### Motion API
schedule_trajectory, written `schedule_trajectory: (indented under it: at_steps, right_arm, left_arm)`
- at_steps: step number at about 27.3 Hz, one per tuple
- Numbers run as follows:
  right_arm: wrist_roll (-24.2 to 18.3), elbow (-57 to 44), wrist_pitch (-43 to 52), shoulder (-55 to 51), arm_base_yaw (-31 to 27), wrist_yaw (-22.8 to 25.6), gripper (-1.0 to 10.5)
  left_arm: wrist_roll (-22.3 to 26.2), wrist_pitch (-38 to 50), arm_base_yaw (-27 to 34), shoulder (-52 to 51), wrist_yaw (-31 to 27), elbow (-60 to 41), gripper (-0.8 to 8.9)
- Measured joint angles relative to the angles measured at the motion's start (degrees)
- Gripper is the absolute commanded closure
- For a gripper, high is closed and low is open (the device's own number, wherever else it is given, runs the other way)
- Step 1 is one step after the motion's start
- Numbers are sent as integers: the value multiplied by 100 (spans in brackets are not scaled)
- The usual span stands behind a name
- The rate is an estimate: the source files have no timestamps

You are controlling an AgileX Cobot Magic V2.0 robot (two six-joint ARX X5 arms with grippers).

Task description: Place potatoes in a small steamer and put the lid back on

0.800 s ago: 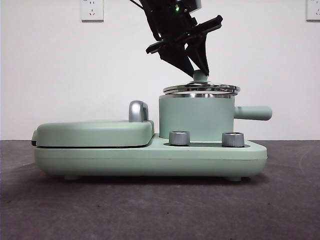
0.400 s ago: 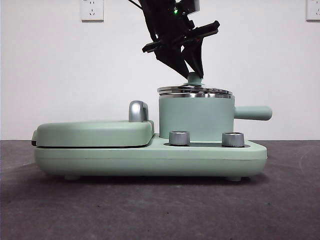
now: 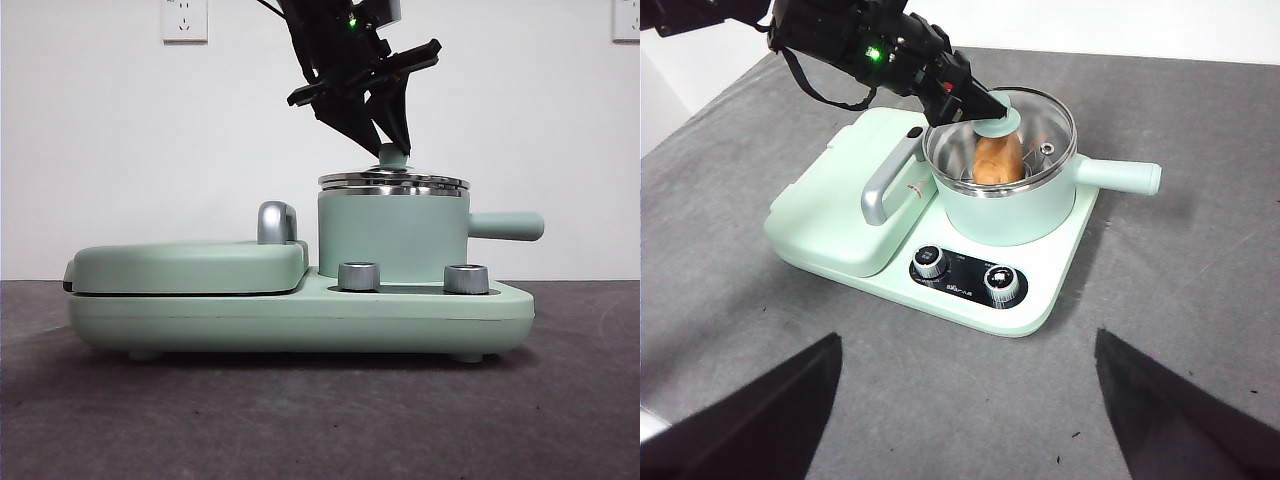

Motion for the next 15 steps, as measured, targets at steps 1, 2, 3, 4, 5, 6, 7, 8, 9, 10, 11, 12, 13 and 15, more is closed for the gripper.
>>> schedule_trajectory:
  at_steps: [1,2,3,4,5,6,7,8,9,10,11,12,13,15]
  right_arm:
    - [0,0,0,0,0,0,546]
    - [0,0,0,0,0,-2,546]
    - [0,0,0,0,0,-2,546]
    - [0,0,0,0,0,-2,546]
    - [0,0,0,0,0,0,546]
    - [0,0,0,0,0,0,546]
    - [0,0,0,0,0,-2,546]
    - [2,0,0,0,0,-2,546]
    - [2,0,-2,0,0,-2,546]
    - [4,0,-11,0,0,-2,546]
    - [7,0,-31,0,0,-2,546]
    - [13,0,-48,0,0,-2,546]
    - [20,0,-50,0,0,-2,546]
    - [22,0,-85,0,0,-2,546]
  left_arm:
    - [0,2,0,2,0,0,800]
    - [0,4,0,9,0,0,800]
    - [-2,4,0,13,0,0,800]
    - [-2,4,0,20,0,0,800]
    - [-2,0,0,20,-2,0,800]
    - [-2,0,0,26,-2,0,799]
    - [-2,-7,2,42,0,17,799]
    - [-2,-4,0,63,2,33,799]
    - [-9,7,0,90,4,35,799]
    - [-9,9,2,103,11,50,799]
    - [-9,9,2,105,13,52,799]
    - [-9,11,2,105,11,52,799]
    - [-9,9,2,105,11,52,794]
    - [-9,9,2,107,11,55,785]
